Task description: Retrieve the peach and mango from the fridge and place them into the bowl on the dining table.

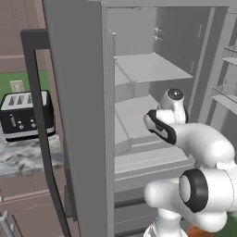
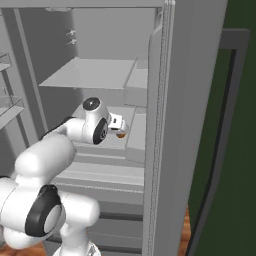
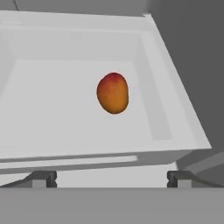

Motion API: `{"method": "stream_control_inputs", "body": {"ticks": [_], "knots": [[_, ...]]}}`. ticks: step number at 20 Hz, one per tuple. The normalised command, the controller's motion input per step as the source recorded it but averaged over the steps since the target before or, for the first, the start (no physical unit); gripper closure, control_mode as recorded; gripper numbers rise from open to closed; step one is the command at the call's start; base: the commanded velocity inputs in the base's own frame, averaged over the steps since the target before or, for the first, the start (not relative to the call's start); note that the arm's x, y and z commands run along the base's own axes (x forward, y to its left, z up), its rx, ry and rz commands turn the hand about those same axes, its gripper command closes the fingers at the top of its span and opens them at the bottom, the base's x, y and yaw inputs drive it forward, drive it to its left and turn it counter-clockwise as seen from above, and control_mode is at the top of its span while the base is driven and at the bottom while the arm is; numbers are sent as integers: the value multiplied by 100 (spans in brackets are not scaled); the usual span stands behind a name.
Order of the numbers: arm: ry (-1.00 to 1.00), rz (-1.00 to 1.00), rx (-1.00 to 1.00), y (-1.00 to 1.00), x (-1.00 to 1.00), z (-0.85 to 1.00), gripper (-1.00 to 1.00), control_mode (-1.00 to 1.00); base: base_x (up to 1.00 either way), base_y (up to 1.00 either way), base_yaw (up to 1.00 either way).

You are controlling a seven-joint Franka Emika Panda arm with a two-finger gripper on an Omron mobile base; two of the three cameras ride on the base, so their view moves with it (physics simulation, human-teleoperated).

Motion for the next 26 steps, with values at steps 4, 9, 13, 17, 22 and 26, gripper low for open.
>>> {"method": "stream_control_inputs", "body": {"ticks": [4, 9, 13, 17, 22, 26], "knots": [[0, 0, 0, -2, 27, -12, -100, -100, 0, 0, 0], [0, 0, 0, 0, 33, -16, -100, -100, 0, 0, 0], [0, 0, 0, -3, 27, -17, -100, -100, 0, 0, 0], [0, 0, 0, -5, 25, -14, -100, -100, 0, 0, 0], [0, 0, 0, -2, 28, -14, -100, -100, 0, 0, 0], [0, 0, 0, -3, 24, -11, -100, -100, 0, 0, 0]]}}
